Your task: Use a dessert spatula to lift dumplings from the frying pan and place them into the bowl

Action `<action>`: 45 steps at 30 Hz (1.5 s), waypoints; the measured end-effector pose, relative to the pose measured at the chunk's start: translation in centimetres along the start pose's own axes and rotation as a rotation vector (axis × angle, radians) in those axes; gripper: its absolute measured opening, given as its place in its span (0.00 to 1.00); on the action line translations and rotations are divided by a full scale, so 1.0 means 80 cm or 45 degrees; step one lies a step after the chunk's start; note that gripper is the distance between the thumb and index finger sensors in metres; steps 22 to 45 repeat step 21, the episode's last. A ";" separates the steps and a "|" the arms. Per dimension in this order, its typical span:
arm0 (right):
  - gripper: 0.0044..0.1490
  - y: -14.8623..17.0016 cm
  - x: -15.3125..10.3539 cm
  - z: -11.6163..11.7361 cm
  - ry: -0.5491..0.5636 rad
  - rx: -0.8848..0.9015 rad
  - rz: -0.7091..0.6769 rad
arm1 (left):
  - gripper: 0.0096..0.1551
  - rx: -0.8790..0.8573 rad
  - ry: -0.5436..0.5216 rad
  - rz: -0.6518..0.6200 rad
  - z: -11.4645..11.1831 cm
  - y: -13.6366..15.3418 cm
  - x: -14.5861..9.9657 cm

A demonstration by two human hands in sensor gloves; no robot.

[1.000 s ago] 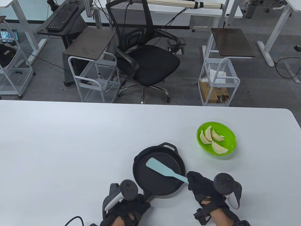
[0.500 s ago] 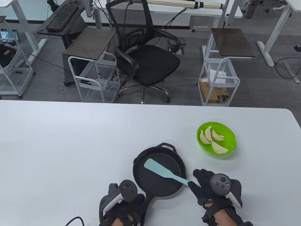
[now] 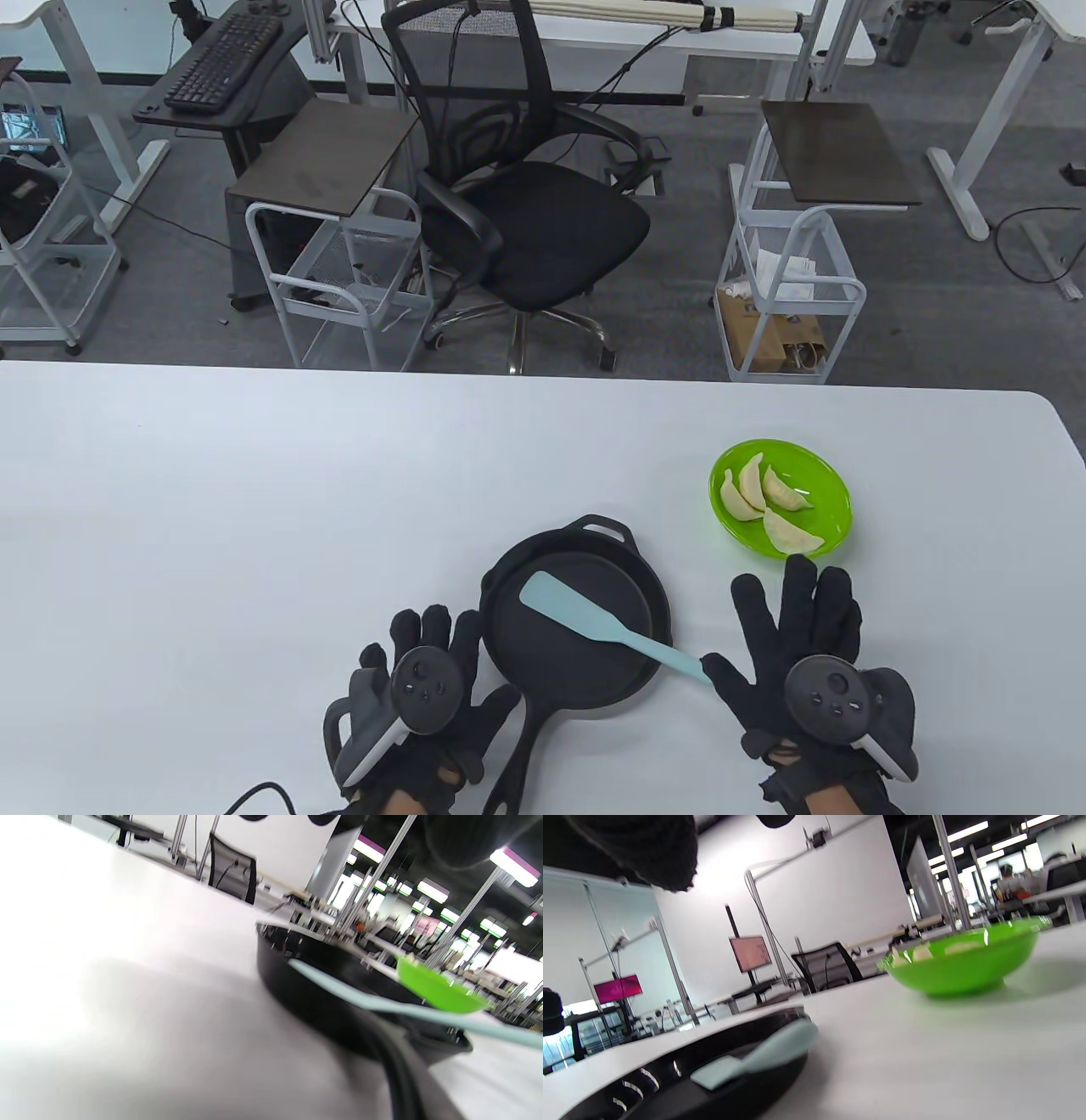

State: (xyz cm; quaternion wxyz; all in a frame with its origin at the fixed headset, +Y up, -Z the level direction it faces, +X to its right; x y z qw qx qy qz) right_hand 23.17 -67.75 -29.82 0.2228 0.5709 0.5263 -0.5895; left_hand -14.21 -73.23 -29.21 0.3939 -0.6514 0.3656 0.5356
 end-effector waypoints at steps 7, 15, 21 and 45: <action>0.53 -0.038 -0.015 -0.018 0.156 -0.065 -0.093 | 0.58 0.038 -0.239 -0.074 0.028 -0.011 -0.013; 0.50 -0.042 -0.011 0.022 -0.036 -0.020 -0.073 | 0.56 0.053 -0.042 0.007 -0.004 0.000 0.000; 0.49 -0.034 -0.012 0.026 -0.039 0.031 -0.028 | 0.55 -0.004 -0.016 0.014 -0.009 0.001 0.000; 0.49 -0.034 -0.012 0.026 -0.039 0.031 -0.028 | 0.55 -0.004 -0.016 0.014 -0.009 0.001 0.000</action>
Point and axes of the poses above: the tracker on the back of each hand, its own y axis roughly to the little-finger side, its own x axis roughly from the wrist to the fingertips, z = x × y, the point moved 5 cm from there along x, roughly from the wrist to the fingertips, and after that the axes turned 4 degrees about -z, right-handed, at the moved point
